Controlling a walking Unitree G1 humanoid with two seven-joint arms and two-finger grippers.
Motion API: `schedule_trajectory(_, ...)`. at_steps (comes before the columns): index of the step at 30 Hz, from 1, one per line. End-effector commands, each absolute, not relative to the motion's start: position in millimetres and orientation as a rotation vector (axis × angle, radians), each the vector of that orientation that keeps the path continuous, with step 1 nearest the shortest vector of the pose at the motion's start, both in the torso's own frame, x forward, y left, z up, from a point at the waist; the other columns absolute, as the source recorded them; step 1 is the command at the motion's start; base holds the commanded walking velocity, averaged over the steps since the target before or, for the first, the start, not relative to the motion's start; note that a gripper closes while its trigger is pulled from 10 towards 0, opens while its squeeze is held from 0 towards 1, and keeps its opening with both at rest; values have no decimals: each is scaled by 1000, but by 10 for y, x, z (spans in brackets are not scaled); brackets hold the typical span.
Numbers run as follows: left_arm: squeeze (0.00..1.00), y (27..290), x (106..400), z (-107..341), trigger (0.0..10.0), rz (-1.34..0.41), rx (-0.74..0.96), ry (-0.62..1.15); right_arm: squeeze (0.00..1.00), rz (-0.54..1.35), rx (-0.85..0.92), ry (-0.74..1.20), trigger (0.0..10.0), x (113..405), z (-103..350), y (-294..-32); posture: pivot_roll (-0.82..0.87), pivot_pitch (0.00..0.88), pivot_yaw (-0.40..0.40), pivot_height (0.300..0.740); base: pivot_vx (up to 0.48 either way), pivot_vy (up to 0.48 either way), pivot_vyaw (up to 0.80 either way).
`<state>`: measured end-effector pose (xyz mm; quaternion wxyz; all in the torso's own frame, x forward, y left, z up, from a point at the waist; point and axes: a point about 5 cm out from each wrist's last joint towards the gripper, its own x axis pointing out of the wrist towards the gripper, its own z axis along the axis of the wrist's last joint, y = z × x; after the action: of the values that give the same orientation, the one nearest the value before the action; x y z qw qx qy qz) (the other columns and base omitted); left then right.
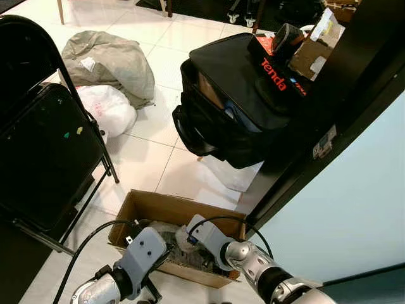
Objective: Clean up the room
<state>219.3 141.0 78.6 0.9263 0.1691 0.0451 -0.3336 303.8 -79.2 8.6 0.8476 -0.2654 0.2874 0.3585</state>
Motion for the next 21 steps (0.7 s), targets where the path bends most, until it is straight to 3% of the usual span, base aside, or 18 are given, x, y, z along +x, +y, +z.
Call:
schedule_trajectory(1, 0, 1564, 2320, 690, 10000, -452, 334, 154, 0, 633, -447, 585, 10000, 3103, 129, -881, 79, 223, -71, 740, 0, 0, 0)
schedule_trajectory(4, 0, 1612, 2380, 681, 10000, -360, 307, 163, 0, 578, -403, 577, 10000, 3139, 158, -922, 78, 215, -70, 740, 0, 0, 0)
schedule_trajectory(6, 0, 1678, 2458, 616, 10000, -197, 293, 213, 0, 488, -266, 566, 10000, 3145, 167, -1021, 76, 158, -55, 740, 0, 0, 0)
schedule_trajectory(9, 0, 1693, 2480, 550, 10000, -100, 290, 243, 0, 426, -164, 545, 10000, 3119, 162, -1102, 67, 132, -44, 740, 0, 0, 0)
schedule_trajectory(21, 0, 1513, 2573, 451, 10000, -74, 212, 283, 0, 120, -53, 411, 10000, 3097, 268, -1384, 31, 74, 9, 740, 0, 0, 0)
